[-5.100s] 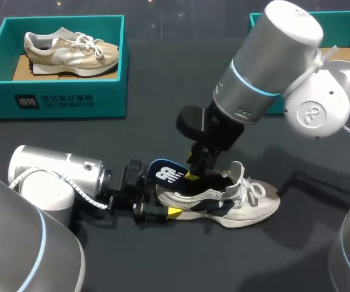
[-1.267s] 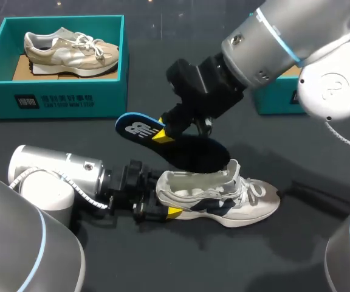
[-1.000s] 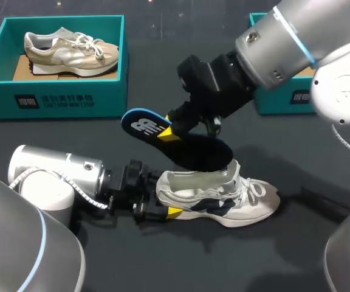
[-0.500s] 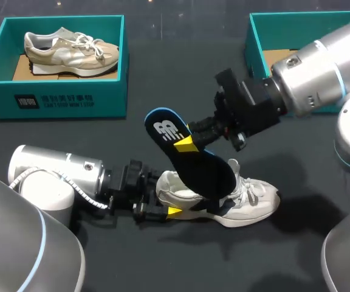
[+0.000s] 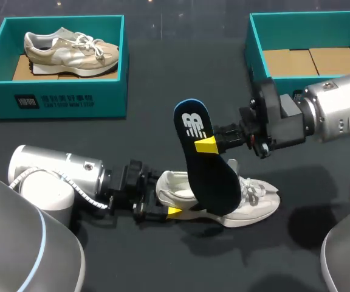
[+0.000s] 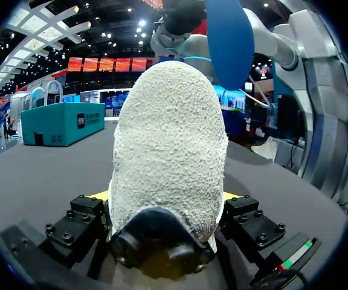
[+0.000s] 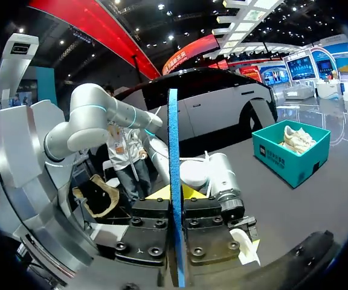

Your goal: Take the shoe out of the shoebox, open the shoe tongue, remove and reinsert the insole, then place the shoe into the shoebox

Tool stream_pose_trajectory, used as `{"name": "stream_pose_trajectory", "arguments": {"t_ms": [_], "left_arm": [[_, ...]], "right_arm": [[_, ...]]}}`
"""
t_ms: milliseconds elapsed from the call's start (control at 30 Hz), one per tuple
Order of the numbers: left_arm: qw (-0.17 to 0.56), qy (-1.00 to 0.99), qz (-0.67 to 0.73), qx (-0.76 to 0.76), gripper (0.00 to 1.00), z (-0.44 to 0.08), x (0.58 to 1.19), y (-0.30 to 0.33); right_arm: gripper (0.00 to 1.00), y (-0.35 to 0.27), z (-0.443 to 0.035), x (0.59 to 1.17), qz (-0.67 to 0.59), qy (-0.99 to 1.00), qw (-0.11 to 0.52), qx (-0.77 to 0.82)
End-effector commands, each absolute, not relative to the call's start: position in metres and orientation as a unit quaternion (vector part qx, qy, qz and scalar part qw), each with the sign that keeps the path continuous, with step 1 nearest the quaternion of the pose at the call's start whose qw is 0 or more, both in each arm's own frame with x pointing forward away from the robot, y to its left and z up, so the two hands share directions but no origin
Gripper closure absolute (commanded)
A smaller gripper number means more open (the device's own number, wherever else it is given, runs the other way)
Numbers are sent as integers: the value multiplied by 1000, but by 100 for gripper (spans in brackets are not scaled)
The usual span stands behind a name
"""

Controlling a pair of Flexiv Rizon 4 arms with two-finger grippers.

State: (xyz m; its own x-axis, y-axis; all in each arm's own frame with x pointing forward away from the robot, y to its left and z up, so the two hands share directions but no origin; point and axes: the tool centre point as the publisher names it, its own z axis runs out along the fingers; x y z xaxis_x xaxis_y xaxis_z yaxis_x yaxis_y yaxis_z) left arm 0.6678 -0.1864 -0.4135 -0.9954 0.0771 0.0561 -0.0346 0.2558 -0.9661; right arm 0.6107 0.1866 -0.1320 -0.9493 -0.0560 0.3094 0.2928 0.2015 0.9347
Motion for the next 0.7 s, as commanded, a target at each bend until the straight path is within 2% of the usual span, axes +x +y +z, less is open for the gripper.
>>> {"name": "stream_pose_trajectory", "arguments": {"t_ms": [33,467,700], "left_arm": [[45,-792,609,-13,100,-416,669,-188],[45,-792,609,-13,100,-416,669,-188],[45,-792,609,-13,100,-416,669,-188]], "right_arm": [[100,171,-134,594,-681,-716,122,-95],[100,164,-133,592,-685,-707,133,-114],[100,138,-107,567,-688,-684,159,-185]]}}
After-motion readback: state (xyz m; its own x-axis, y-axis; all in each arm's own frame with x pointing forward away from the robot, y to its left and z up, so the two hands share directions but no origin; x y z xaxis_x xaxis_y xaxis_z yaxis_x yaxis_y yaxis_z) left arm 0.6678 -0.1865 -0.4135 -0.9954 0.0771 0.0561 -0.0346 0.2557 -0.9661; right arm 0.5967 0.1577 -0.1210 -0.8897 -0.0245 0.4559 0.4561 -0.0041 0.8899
